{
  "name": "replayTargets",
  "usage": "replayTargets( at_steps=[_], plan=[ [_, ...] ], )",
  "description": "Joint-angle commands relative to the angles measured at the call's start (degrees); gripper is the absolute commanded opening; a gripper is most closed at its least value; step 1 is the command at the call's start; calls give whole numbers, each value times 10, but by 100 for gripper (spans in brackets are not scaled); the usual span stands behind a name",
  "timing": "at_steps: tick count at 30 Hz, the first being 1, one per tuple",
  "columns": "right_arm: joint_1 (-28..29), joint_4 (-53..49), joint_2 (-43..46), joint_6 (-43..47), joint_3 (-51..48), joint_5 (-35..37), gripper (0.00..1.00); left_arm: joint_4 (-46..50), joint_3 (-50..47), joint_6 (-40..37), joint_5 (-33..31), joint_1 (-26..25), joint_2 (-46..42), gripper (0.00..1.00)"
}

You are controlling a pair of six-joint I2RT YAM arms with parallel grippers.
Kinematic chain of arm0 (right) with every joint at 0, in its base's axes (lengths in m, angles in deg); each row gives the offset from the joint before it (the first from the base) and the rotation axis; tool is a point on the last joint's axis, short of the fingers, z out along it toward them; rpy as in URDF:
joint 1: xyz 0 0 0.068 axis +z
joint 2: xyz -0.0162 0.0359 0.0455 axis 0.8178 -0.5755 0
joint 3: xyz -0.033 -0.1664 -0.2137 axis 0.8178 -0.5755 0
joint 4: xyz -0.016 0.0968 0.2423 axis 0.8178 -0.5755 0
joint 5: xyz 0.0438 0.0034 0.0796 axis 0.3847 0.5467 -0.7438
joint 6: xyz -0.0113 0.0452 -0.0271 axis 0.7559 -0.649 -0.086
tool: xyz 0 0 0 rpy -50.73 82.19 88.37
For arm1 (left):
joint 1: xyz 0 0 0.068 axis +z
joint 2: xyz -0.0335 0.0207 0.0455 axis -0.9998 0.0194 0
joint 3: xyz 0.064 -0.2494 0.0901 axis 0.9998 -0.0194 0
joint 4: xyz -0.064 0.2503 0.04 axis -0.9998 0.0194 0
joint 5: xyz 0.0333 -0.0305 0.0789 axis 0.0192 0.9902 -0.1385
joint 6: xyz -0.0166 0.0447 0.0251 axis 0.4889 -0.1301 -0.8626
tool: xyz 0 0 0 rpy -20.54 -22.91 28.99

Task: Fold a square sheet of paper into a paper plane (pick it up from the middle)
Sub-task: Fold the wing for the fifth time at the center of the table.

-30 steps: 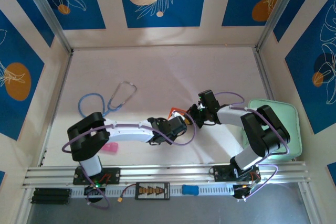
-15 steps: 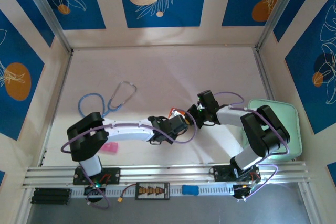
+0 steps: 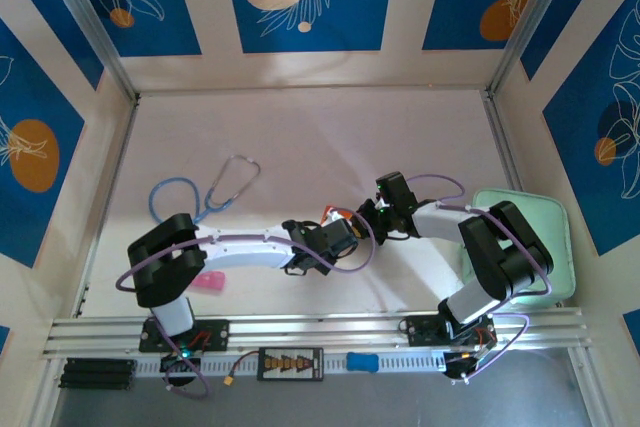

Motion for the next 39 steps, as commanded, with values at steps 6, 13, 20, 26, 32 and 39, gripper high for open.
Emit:
replayTargets(
  at_steps=[6,13,20,26,32,39],
  plan=[
    [5,-2,11,7,2,0,0,15,11,-1,6,-5,6,24],
    [4,2,10,5,0,-1,0,18,10,-6,4,-5,7,25],
    [4,4,10,4,-1,-1,0,20,8,-6,4,-5,8,23],
    [4,4,10,4,-1,-2,0,17,6,-6,5,-6,7,17],
    [4,6,13,5,-3,-3,0,12,4,-4,9,-5,6,9],
    [-3,-39,37,44,6,5,20,-13,-13,16,25,-1,-1,6]
  ],
)
